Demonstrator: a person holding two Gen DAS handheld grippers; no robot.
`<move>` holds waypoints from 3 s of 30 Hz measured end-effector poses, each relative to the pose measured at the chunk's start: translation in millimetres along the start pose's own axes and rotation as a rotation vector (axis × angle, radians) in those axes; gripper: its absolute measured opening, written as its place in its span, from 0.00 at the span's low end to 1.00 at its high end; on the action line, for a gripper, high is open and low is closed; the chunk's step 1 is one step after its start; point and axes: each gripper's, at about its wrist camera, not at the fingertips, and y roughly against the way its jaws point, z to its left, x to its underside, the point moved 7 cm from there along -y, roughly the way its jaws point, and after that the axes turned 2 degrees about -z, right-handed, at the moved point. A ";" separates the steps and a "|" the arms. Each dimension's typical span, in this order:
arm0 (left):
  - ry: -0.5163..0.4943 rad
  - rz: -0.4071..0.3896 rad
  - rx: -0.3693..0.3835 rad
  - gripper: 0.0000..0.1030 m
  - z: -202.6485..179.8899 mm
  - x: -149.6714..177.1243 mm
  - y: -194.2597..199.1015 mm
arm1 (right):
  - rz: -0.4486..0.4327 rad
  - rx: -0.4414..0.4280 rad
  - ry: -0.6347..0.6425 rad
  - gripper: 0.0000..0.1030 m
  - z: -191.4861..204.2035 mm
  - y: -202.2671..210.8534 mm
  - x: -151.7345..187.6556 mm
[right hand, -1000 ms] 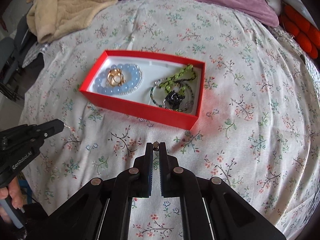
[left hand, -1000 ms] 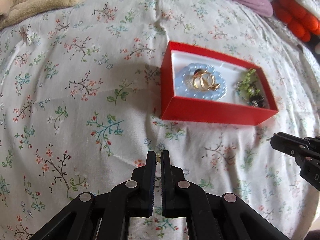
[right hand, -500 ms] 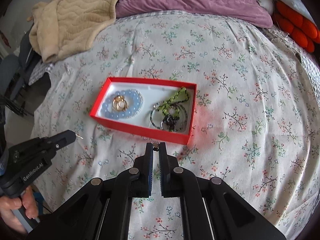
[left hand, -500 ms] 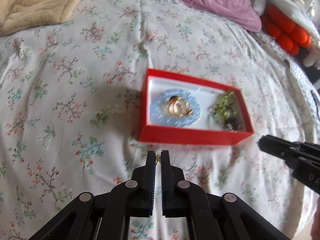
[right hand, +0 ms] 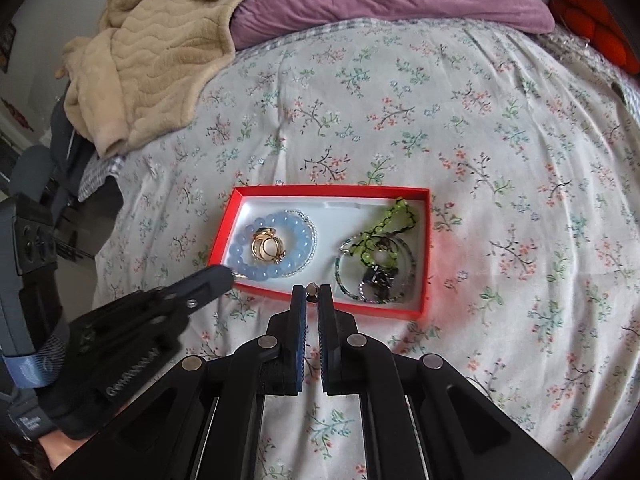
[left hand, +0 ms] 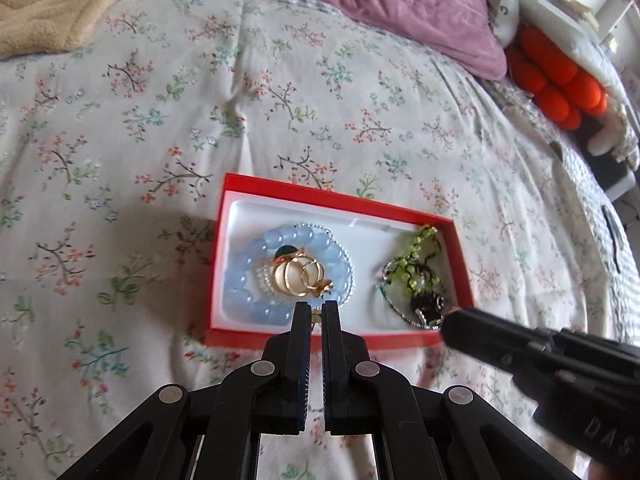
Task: Organize jewelry
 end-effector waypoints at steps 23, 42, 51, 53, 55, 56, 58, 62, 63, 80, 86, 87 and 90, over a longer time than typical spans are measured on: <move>-0.046 0.006 -0.097 0.26 3.5 1.9 -7.7 | 0.079 0.008 -0.005 0.09 -4.4 -30.5 4.5; -0.080 0.047 -0.165 0.83 9.5 44.8 29.0 | 0.020 0.143 0.025 0.62 -24.6 22.9 40.3; -0.067 0.038 -0.278 0.99 22.0 72.7 40.9 | 0.025 0.250 0.092 0.88 -25.5 30.7 79.9; -0.059 0.035 -0.302 0.99 27.8 79.7 44.1 | 0.027 0.278 0.105 0.92 -28.5 31.7 86.6; -0.053 0.037 -0.322 0.99 33.7 87.5 46.5 | 0.025 0.311 0.114 0.95 -33.6 32.2 92.3; -0.053 0.038 -0.330 0.99 35.9 90.4 47.2 | 0.023 0.327 0.114 0.96 -37.4 32.2 95.6; -0.060 0.038 -0.349 0.99 38.7 96.0 48.1 | 0.026 0.353 0.108 0.99 -45.2 31.4 101.7; -0.088 0.038 -0.380 0.99 40.2 107.8 48.8 | 0.019 0.395 0.114 1.00 -54.0 30.9 107.8; -0.093 0.042 -0.382 0.99 39.8 110.6 48.0 | 0.015 0.404 0.116 1.00 -54.4 31.2 108.6; -0.103 0.046 -0.403 0.99 35.3 115.9 40.3 | 0.016 0.442 0.172 1.00 -46.1 23.4 115.6; -0.107 0.044 -0.405 0.99 35.2 116.0 41.2 | 0.013 0.445 0.168 1.00 -46.5 23.2 115.5; -0.107 0.043 -0.405 0.99 35.6 116.0 41.4 | 0.014 0.444 0.168 1.00 -46.7 23.3 115.5; -0.097 0.038 -0.408 0.99 37.1 115.4 43.1 | 0.015 0.444 0.164 1.00 -46.5 22.9 115.2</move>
